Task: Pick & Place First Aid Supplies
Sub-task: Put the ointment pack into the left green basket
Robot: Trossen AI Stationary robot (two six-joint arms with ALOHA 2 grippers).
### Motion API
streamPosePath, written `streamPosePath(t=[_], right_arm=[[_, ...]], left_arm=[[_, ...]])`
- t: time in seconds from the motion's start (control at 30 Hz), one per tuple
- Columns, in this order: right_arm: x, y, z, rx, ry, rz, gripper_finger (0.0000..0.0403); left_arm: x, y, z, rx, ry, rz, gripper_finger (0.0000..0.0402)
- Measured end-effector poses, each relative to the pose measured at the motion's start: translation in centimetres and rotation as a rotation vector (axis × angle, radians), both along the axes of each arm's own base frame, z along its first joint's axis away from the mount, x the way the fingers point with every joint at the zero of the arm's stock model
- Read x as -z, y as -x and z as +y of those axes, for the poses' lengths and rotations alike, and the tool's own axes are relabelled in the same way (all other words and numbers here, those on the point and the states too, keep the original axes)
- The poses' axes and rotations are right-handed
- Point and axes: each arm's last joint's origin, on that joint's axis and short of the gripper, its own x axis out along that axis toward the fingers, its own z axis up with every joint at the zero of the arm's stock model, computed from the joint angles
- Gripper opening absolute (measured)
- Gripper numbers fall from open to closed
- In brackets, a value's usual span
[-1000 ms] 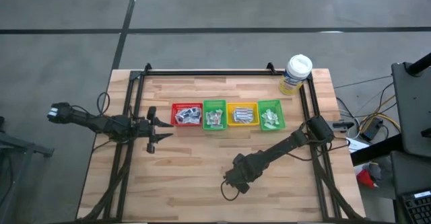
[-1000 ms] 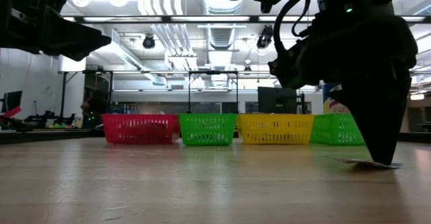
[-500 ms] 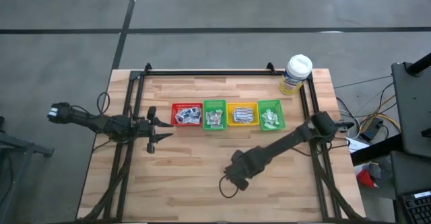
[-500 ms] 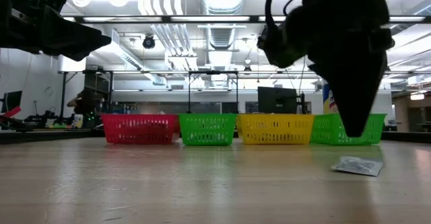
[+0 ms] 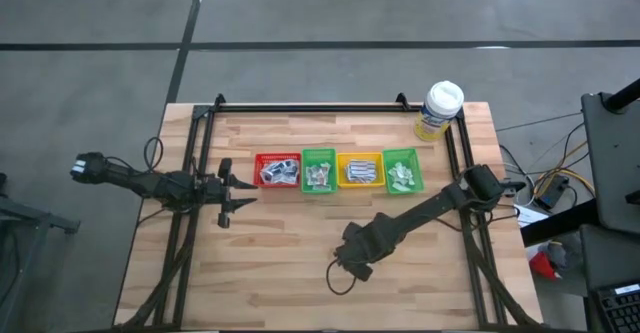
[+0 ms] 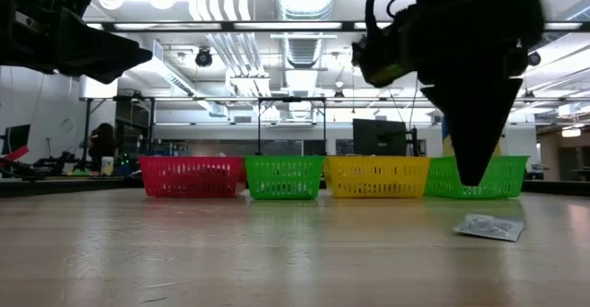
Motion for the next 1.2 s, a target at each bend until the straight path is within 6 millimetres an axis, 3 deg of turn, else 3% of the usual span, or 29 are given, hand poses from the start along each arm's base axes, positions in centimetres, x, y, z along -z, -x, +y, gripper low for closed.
streamPosePath(t=[0.4, 0.67, 1.2], right_arm=[[-0.3, -0.4, 1.4, -0.585, -0.026, -0.066, 0.0087], [-0.2, -0.6, 1.4, -0.809, -0.013, -0.075, 0.0105], [0.9, -0.4, 1.3, -0.879, -0.061, -0.093, 0.0109]], left_arm=[[0.0, 0.0, 0.0, 0.0, 0.0, 0.0, 0.0151], [0.0, 0.0, 0.0, 0.0, 0.0, 0.0, 0.0151], [0.0, 0.0, 0.0, -0.004, -0.001, 0.0, 0.0151]])
